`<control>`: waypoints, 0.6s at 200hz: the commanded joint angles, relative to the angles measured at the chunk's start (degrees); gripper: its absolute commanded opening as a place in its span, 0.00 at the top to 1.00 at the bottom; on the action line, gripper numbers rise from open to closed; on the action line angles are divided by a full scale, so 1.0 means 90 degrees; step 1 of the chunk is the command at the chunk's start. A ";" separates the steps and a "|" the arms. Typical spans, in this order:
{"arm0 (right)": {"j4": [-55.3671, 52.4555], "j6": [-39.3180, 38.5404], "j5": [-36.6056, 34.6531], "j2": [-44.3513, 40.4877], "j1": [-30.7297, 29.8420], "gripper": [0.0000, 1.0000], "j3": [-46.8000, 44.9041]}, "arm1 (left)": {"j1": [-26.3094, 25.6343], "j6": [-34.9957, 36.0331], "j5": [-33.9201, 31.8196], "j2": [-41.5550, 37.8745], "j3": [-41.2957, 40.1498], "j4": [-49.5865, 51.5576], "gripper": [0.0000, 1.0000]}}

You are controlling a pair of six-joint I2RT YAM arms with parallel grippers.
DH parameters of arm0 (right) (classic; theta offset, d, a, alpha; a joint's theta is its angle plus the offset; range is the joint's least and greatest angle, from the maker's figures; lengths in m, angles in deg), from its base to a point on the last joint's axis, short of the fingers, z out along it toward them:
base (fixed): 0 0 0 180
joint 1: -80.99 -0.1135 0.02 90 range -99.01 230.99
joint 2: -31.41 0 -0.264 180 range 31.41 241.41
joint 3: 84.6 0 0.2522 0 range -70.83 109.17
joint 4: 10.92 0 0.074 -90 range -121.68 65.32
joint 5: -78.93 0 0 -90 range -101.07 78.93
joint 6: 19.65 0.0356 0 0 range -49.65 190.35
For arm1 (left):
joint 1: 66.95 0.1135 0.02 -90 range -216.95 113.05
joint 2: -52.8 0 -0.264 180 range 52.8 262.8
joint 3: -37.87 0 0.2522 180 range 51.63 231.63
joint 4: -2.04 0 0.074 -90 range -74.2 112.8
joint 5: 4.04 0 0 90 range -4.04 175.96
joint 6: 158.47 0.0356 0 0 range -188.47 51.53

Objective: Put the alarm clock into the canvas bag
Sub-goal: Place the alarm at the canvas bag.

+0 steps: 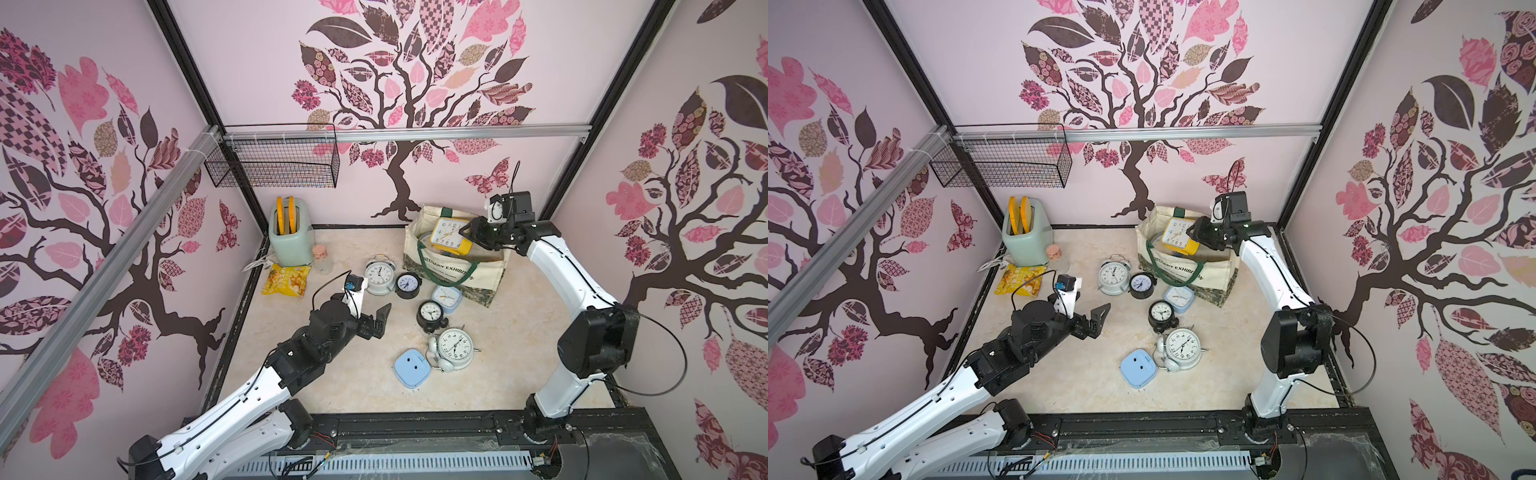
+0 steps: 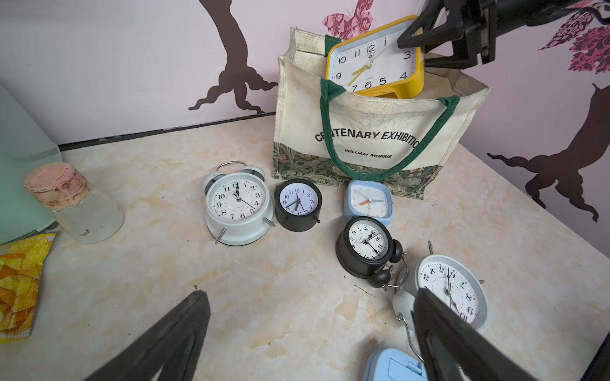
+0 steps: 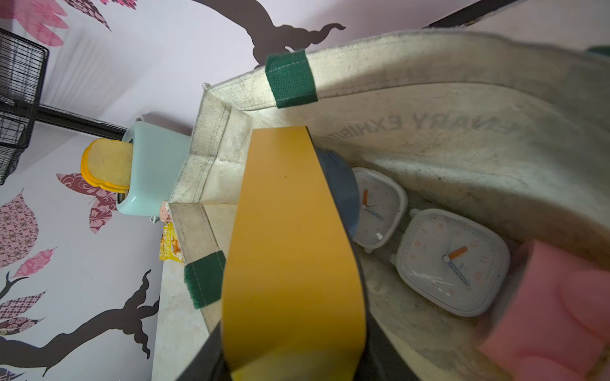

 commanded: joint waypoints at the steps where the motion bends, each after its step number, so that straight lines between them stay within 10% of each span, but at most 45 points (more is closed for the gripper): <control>1: -0.0148 -0.0303 0.0071 0.0507 -0.0188 0.79 0.0662 | -0.0002 -0.0011 -0.0061 -0.0013 -0.0144 -0.0059 0.02; 66: -0.0662 -0.0262 0.0466 0.1462 -0.0287 0.75 0.1166 | 0.0047 -0.0045 -0.0013 0.0046 -0.0155 -0.0087 0.02; 120: -0.0310 -0.0080 -0.0030 0.1178 -0.0297 0.43 0.0514 | 0.0134 -0.0113 0.0027 0.0137 -0.0141 -0.0049 0.02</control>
